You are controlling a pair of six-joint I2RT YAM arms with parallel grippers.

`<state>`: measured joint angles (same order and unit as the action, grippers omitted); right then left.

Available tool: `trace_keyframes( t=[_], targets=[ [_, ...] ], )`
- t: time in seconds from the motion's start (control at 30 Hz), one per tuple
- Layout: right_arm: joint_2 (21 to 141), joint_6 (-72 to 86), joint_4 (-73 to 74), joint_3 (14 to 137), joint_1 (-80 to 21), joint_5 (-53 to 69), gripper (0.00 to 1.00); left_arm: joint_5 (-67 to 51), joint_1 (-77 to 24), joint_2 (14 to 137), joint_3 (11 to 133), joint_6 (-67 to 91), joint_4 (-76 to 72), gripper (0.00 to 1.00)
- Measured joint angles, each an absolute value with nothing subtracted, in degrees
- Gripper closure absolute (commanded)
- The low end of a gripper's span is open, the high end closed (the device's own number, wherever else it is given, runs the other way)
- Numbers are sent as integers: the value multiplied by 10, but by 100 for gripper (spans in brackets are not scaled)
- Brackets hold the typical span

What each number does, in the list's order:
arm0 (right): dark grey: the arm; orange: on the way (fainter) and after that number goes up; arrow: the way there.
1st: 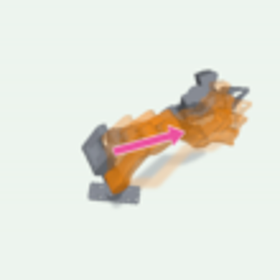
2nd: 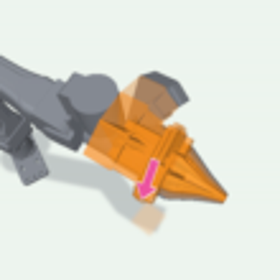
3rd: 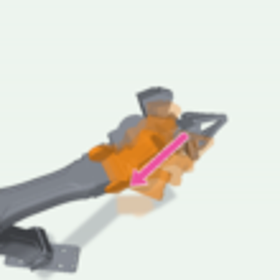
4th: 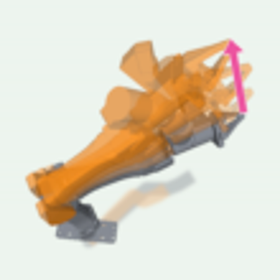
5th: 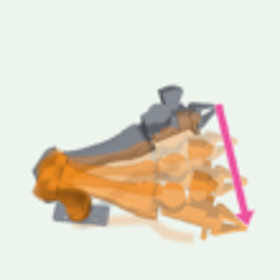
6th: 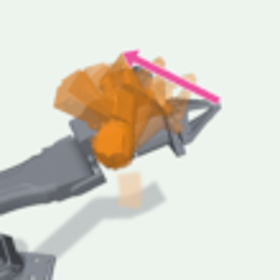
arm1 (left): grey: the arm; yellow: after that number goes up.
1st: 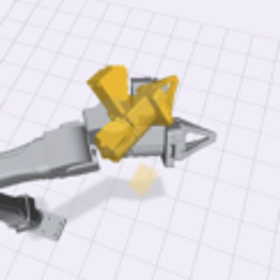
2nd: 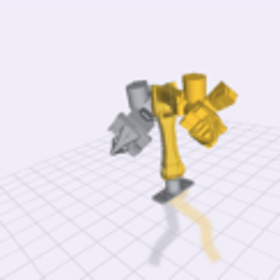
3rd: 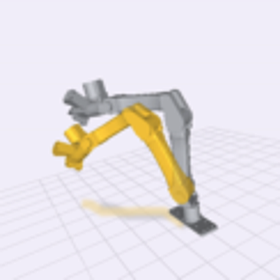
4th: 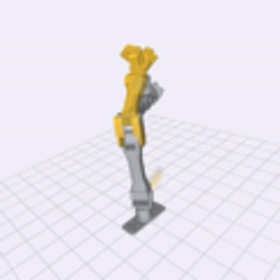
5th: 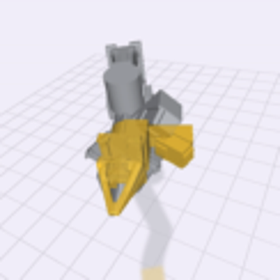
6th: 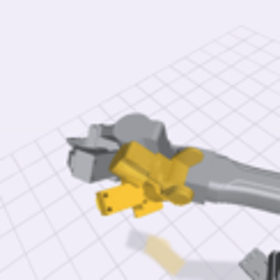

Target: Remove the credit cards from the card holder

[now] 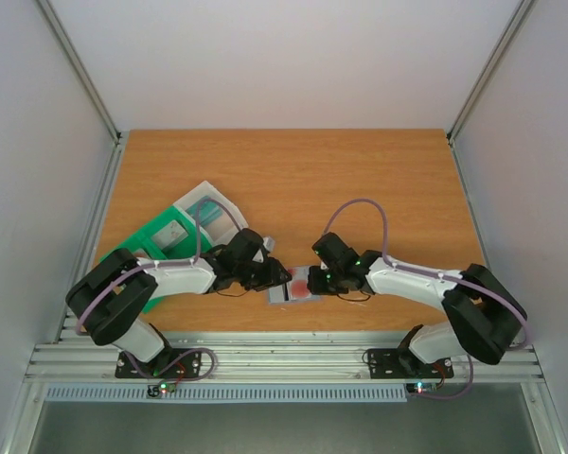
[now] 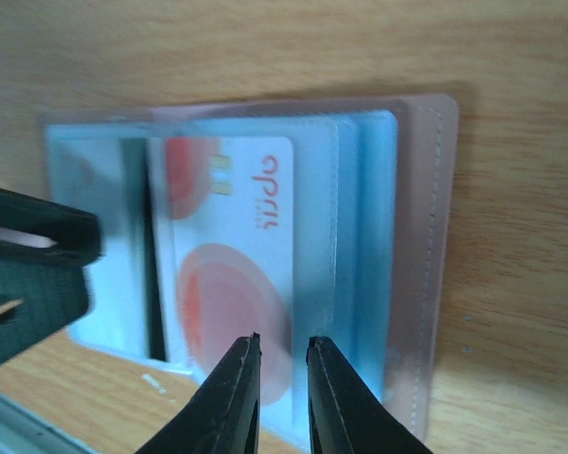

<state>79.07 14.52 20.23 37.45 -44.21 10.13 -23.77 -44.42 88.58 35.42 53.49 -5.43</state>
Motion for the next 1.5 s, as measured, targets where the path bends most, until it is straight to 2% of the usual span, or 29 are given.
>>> trace_keyframes(
  t=[0.13, 0.43, 0.57, 0.7, 1.0, 1.5],
  targets=[
    [831, 145, 203, 376, -442, 88, 89, -239, -444, 891, 350, 535, -63, 64],
    [830, 154, 184, 370, -442, 77, 90, -254, -444, 921, 350, 538, -100, 74],
    [829, 154, 181, 368, -442, 76, 90, -259, -444, 933, 350, 544, -115, 84],
    [828, 155, 179, 367, -442, 76, 90, -263, -444, 934, 350, 549, -127, 99],
    [827, 157, 175, 364, -442, 76, 90, -266, -444, 919, 337, 555, -152, 100],
    [827, 159, 175, 364, -442, 75, 90, -202, -443, 831, 313, 550, -75, 100]
  ],
)
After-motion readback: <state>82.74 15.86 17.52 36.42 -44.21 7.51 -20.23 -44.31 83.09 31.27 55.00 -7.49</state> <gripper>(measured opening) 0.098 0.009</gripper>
